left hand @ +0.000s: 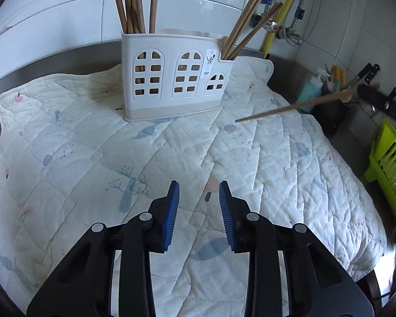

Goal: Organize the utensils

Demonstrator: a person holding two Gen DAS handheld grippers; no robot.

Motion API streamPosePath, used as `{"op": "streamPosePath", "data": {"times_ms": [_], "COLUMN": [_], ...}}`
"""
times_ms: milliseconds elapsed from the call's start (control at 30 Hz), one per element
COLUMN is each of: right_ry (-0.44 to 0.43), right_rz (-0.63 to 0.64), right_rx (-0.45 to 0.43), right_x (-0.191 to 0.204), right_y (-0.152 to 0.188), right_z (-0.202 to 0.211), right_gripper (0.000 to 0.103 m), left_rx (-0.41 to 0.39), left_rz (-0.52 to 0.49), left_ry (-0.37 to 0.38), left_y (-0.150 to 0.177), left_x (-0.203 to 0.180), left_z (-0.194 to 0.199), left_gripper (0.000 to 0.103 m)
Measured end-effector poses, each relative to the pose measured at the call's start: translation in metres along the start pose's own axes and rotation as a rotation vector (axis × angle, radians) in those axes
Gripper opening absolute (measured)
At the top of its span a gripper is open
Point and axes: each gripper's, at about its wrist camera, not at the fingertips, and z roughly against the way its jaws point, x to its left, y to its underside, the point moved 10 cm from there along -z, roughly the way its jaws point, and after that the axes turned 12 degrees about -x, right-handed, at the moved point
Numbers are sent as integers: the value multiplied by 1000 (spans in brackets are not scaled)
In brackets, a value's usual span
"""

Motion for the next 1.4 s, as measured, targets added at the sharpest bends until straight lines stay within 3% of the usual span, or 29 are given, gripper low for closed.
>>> {"op": "streamPosePath", "data": {"times_ms": [100,333,567,833,1100,1400], "right_ry": [-24,-35,-8,-38,-56,-82], "right_rz": [17,92,191,201,156,100], "right_rx": [-26,-95,-61,68,190,182], "right_x": [5,13,16,18,12,9], "right_y": [-23,-85,-122,-127,-116,-112], "right_z": [1,-2,-25,-68,-120,-136], "right_gripper": [6,6,6,6,6,13], "left_rx": [-7,-58,-122,-153,-155,-142], "left_rz": [-1,-6,-40,-66,-78,-73], "left_ry": [3,-6,5,10,2,-15], "left_y": [-5,-39,-95,-148,-172,-171], "left_x": [1,6,3,-2,2,6], "left_z": [0,7,15,4,-6,-12], "left_gripper": [26,26,26,26,26,28]}}
